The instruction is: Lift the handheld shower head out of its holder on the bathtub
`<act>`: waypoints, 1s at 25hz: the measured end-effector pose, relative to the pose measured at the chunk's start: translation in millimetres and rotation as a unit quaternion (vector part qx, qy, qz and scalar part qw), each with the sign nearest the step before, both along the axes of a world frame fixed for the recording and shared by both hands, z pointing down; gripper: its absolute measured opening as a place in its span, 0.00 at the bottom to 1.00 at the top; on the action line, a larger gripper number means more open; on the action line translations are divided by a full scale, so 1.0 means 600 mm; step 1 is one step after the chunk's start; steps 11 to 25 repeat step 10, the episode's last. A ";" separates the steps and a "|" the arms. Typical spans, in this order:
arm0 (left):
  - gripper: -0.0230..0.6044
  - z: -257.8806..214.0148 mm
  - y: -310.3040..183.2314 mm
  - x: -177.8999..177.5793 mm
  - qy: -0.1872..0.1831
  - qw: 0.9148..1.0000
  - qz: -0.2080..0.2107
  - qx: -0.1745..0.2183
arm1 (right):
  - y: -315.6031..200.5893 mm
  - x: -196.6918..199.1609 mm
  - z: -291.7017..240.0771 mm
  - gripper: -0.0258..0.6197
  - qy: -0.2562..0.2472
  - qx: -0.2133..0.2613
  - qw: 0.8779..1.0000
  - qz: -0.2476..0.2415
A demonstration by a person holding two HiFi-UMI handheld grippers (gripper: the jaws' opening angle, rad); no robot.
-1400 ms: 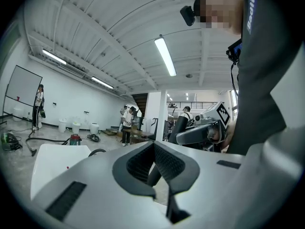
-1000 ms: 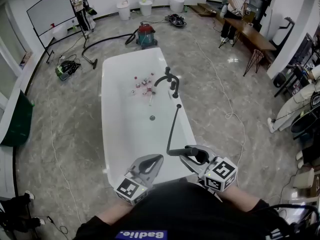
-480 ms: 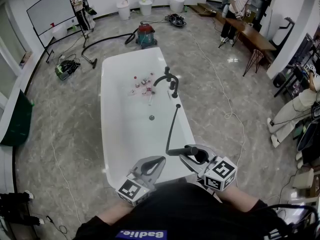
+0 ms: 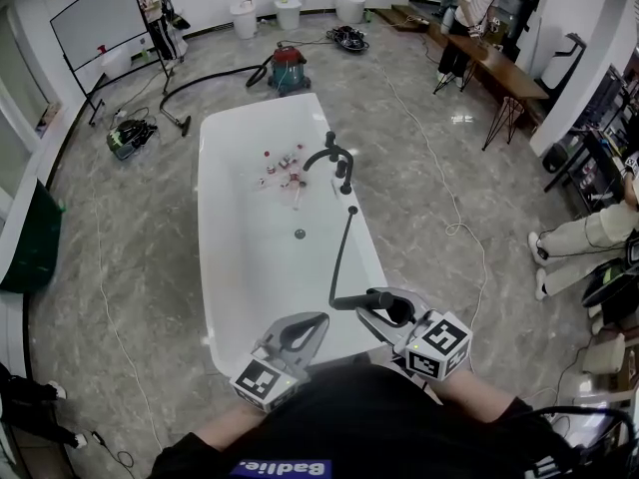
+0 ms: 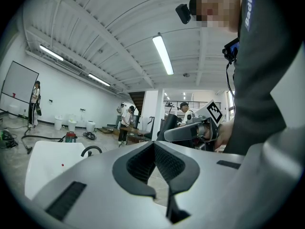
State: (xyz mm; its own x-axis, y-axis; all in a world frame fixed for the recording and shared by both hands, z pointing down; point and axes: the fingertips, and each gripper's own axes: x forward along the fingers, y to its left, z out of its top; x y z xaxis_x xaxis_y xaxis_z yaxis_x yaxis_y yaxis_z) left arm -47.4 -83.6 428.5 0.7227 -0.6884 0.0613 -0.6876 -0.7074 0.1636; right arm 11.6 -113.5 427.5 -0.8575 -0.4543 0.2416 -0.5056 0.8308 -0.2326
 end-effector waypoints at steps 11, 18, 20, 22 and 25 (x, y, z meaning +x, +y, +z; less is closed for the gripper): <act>0.04 0.005 0.005 0.002 0.002 1.000 -0.002 0.004 | 0.004 0.006 -0.002 0.24 -0.001 0.001 1.000 0.004; 0.04 0.005 0.005 0.002 0.002 1.000 -0.002 0.004 | 0.004 0.006 -0.002 0.24 -0.001 0.001 1.000 0.004; 0.04 0.005 0.005 0.002 0.002 1.000 -0.002 0.004 | 0.004 0.006 -0.002 0.24 -0.001 0.001 1.000 0.004; 0.04 0.005 0.005 0.002 0.002 1.000 -0.002 0.004 | 0.004 0.006 -0.002 0.24 -0.001 0.001 1.000 0.004; 0.04 0.005 0.005 0.002 0.002 1.000 -0.002 0.004 | 0.004 0.006 -0.002 0.24 -0.001 0.001 1.000 0.004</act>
